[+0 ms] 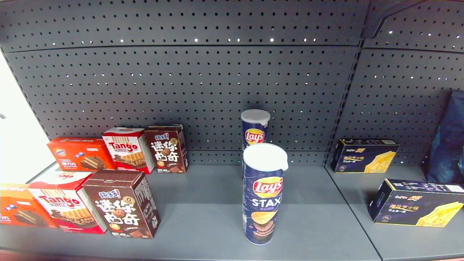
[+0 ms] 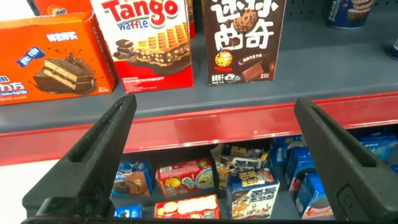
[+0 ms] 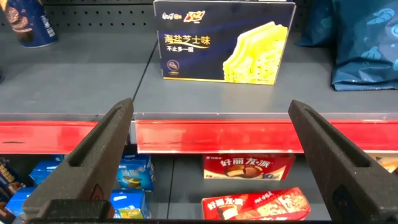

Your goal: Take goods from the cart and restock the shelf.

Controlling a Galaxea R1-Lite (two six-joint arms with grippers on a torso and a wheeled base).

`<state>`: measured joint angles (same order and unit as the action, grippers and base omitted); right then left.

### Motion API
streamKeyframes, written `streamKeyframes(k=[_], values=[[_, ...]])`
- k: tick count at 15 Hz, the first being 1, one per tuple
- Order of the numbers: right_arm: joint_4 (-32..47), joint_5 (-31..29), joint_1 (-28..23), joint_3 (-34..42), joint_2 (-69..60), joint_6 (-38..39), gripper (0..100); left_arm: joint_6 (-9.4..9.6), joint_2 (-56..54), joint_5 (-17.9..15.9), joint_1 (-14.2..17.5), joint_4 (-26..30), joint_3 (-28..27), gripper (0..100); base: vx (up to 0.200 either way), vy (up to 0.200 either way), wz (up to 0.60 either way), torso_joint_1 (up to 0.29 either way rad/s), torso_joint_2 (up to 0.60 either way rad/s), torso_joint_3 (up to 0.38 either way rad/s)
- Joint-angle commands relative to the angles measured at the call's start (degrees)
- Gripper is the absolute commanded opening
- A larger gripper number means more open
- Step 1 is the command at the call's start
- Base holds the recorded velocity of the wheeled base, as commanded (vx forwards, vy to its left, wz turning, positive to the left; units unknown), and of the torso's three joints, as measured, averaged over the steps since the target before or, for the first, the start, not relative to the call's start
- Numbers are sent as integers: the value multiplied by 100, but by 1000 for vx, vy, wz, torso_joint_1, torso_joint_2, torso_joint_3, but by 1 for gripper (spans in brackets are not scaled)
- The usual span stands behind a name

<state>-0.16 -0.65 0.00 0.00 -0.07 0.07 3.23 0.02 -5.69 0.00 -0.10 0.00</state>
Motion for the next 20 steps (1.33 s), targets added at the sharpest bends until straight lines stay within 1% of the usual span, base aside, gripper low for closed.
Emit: streamKeyframes(k=[1, 3, 5, 12, 14, 20], values=[[-2, -6, 0, 0, 7, 1, 100, 2, -2, -2, 0, 1, 0, 100, 0, 0, 0, 0, 0, 0], [-2, -6, 0, 0, 7, 1, 100, 11, -2, 16, 0, 1, 0, 100, 0, 0, 0, 0, 0, 0], [-2, -6, 0, 0, 7, 1, 100, 11, -2, -2, 0, 1, 0, 100, 0, -200, 0, 5, 2, 2], [-2, -6, 0, 0, 7, 1, 100, 2, -2, -2, 0, 1, 0, 100, 0, 0, 0, 0, 0, 0], [-2, 3, 0, 0, 7, 1, 100, 2, -2, 16, 0, 1, 0, 100, 0, -200, 0, 0, 0, 5], [-2, -6, 0, 0, 7, 1, 100, -24, -2, 7, 0, 1, 0, 100, 0, 0, 0, 0, 0, 0]])
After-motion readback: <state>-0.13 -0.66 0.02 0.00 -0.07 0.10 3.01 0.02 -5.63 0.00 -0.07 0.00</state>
